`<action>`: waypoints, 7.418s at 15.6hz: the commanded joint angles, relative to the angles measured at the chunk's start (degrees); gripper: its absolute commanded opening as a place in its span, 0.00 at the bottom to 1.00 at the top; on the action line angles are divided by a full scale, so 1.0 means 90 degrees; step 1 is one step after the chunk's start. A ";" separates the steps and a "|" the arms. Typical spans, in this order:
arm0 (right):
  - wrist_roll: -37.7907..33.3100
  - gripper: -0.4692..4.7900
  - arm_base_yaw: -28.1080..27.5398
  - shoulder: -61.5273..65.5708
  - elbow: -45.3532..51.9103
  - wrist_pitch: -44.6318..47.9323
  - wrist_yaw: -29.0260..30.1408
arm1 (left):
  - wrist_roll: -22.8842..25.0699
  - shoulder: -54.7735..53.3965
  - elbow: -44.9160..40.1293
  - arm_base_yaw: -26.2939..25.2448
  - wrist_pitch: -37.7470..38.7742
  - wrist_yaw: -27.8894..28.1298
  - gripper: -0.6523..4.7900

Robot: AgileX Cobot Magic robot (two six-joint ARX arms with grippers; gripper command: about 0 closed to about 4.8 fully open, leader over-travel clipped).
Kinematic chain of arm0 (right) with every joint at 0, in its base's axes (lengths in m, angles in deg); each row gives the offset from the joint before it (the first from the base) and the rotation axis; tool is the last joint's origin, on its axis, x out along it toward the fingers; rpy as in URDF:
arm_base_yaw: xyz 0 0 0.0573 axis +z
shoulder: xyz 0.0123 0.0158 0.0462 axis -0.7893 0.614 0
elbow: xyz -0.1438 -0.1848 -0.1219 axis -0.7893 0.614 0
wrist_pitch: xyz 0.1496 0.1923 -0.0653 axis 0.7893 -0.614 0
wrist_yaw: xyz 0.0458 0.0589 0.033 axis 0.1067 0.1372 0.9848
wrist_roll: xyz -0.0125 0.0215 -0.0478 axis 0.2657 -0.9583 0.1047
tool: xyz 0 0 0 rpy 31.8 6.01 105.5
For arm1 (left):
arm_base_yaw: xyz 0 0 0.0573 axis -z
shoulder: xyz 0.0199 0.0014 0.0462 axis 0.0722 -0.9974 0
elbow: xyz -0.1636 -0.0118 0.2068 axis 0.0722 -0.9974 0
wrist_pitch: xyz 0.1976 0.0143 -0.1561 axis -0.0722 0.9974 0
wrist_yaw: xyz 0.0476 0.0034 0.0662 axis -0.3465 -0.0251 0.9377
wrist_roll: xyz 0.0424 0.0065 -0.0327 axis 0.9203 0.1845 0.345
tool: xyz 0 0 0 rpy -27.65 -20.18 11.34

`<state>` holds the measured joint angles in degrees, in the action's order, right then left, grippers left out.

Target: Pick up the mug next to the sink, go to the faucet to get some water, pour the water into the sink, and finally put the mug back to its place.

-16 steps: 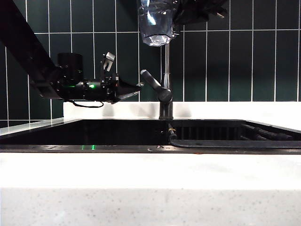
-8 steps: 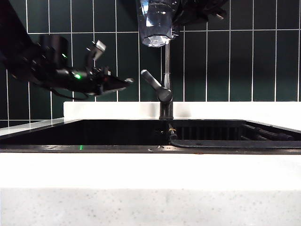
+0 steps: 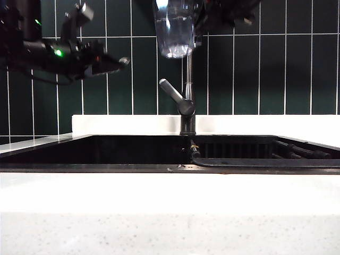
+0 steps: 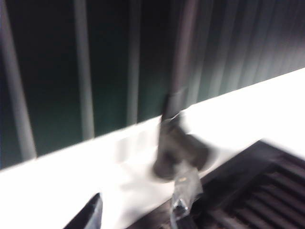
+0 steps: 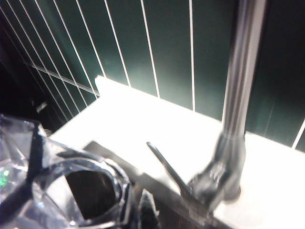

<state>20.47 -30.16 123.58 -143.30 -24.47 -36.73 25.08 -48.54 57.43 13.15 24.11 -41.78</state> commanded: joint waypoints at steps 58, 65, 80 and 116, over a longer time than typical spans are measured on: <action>0.4651 0.09 0.0367 -0.2467 0.2572 -0.2907 -0.4274 | -0.1489 0.2625 -0.1719 0.0233 0.1093 -0.3514 0.44; 0.5479 0.09 0.0687 -0.2450 0.2448 -0.2909 -0.4908 | -0.1489 0.2623 -0.1719 0.0233 0.1098 -0.3512 0.44; 0.7558 0.09 0.1326 -0.2373 0.2324 -0.2786 -0.5819 | -0.1540 0.2625 -0.1719 0.0308 0.1683 -0.3412 0.44; 0.1005 0.09 0.0362 -0.4005 0.4007 0.0330 -0.4874 | -0.1076 0.3650 -0.1732 0.0466 0.1690 -0.1020 0.32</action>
<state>31.63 -25.97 88.42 -108.32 -25.12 -82.26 14.41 -15.80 41.89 16.76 39.94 -53.63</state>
